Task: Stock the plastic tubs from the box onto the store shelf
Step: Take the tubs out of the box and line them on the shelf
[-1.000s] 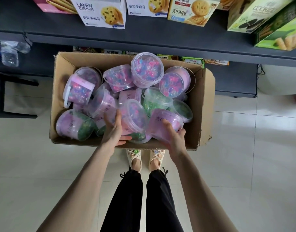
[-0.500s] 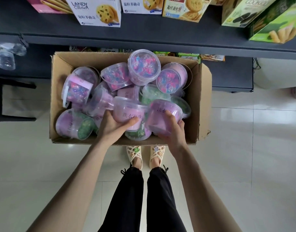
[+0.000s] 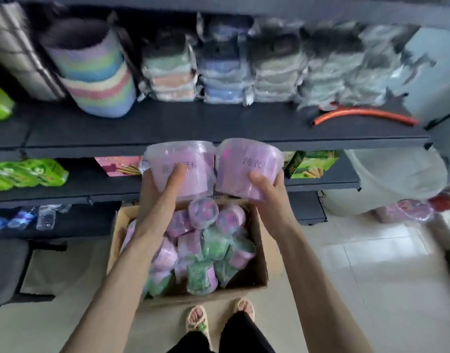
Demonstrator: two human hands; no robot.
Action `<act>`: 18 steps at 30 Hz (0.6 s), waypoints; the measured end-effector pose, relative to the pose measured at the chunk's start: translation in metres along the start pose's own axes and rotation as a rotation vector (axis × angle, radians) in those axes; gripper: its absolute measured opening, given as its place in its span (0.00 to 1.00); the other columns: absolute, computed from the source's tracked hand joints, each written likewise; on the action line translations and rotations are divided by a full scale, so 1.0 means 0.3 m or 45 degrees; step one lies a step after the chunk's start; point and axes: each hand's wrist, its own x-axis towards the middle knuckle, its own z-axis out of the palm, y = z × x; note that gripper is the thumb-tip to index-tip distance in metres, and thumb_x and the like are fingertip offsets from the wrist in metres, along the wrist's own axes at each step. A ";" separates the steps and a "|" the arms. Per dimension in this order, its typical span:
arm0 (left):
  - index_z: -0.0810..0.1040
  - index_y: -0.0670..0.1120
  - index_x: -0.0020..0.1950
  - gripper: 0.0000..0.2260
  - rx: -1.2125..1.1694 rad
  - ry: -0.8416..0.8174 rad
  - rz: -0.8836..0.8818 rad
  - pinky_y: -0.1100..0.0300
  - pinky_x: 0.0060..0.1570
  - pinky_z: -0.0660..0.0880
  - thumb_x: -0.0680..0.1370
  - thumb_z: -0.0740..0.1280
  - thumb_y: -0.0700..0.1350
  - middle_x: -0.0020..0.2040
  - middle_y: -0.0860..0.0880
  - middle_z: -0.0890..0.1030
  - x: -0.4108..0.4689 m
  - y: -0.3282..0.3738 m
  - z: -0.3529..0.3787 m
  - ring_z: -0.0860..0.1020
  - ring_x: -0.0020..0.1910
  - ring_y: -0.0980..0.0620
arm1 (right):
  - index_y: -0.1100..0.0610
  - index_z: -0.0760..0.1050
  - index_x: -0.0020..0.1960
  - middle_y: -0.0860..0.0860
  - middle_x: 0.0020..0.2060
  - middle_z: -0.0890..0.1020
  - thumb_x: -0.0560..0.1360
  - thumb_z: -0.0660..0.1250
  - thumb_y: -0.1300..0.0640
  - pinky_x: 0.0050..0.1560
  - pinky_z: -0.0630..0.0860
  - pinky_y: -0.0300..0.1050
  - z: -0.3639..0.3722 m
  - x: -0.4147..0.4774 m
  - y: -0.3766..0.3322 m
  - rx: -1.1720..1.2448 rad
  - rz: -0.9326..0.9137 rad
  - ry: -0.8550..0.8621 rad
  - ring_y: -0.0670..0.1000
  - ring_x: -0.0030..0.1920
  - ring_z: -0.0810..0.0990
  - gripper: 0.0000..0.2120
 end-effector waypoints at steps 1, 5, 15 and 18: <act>0.69 0.57 0.62 0.25 -0.015 0.015 0.117 0.74 0.43 0.70 0.69 0.64 0.66 0.54 0.63 0.76 0.010 0.085 0.005 0.75 0.49 0.71 | 0.52 0.67 0.62 0.56 0.59 0.78 0.61 0.75 0.43 0.56 0.79 0.49 0.009 0.022 -0.086 0.053 -0.087 -0.014 0.50 0.56 0.81 0.34; 0.68 0.54 0.65 0.27 -0.114 0.004 0.447 0.81 0.41 0.68 0.69 0.65 0.63 0.54 0.65 0.75 0.052 0.396 0.031 0.73 0.48 0.75 | 0.54 0.69 0.60 0.47 0.52 0.82 0.58 0.75 0.44 0.48 0.79 0.40 0.043 0.074 -0.448 0.036 -0.397 -0.009 0.47 0.53 0.81 0.34; 0.67 0.55 0.63 0.37 -0.116 0.295 0.802 0.61 0.53 0.74 0.60 0.70 0.71 0.50 0.67 0.78 0.362 0.874 0.146 0.76 0.53 0.64 | 0.45 0.59 0.67 0.48 0.57 0.75 0.60 0.78 0.50 0.41 0.76 0.31 0.080 0.386 -1.001 -0.085 -0.860 -0.149 0.39 0.48 0.81 0.42; 0.66 0.53 0.66 0.42 0.003 0.386 0.738 0.48 0.62 0.71 0.58 0.71 0.70 0.60 0.56 0.76 0.499 0.922 0.182 0.74 0.61 0.52 | 0.45 0.60 0.64 0.46 0.53 0.75 0.63 0.79 0.57 0.39 0.75 0.30 0.102 0.545 -1.058 -0.166 -0.888 -0.163 0.33 0.43 0.79 0.38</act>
